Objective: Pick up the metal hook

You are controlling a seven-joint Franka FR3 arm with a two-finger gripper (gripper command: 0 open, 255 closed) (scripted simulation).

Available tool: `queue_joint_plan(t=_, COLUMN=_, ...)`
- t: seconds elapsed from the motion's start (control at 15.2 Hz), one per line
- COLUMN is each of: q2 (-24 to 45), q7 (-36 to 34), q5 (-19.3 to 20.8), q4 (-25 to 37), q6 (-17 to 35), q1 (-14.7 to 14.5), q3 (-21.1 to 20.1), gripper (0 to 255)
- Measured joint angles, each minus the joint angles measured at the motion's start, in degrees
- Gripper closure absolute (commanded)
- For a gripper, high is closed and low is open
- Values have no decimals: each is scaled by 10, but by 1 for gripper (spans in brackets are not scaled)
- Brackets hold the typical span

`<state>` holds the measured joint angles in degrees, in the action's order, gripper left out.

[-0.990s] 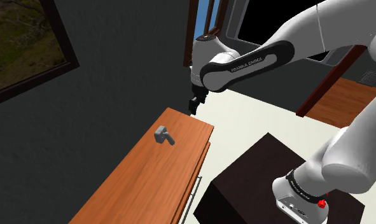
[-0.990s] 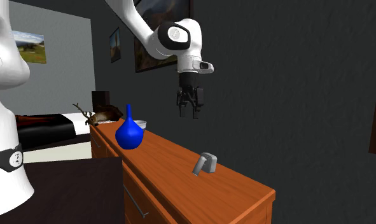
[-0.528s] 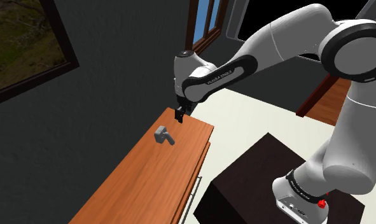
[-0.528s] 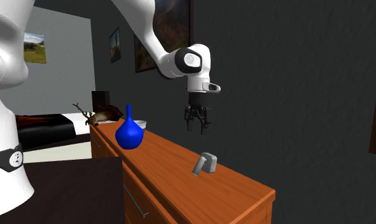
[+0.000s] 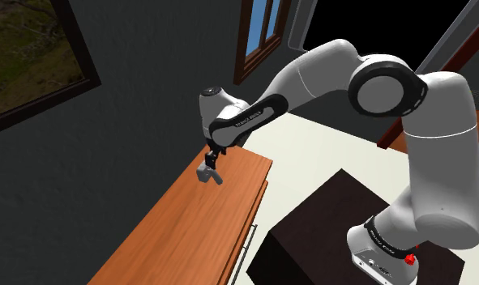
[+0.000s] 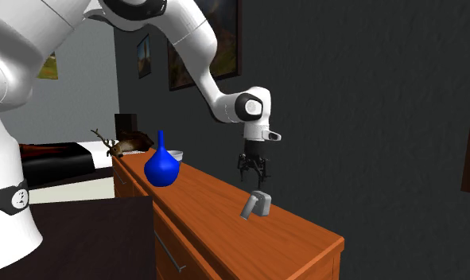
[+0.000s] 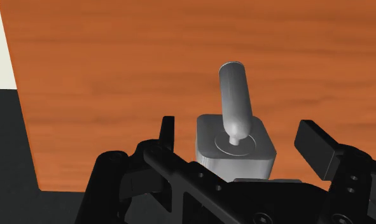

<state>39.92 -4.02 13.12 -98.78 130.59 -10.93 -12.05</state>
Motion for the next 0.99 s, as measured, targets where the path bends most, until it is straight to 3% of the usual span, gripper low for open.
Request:
queue_joint_plan(t=0.26, q2=80, q7=2, q5=5, q4=85, q6=-13, q1=-20, q3=1, gripper=0)
queue_joint_plan(t=0.79, q2=135, q7=1, q5=11, q4=118, q6=8, q1=-28, q3=9, gripper=0)
queue_joint_plan(t=0.86, q2=136, q7=0, q5=12, q4=117, q6=9, q1=-28, q3=9, gripper=255)
queue_joint_plan(t=0.99, q2=137, q7=0, q5=12, q4=118, q6=10, q1=-28, q3=9, gripper=255)
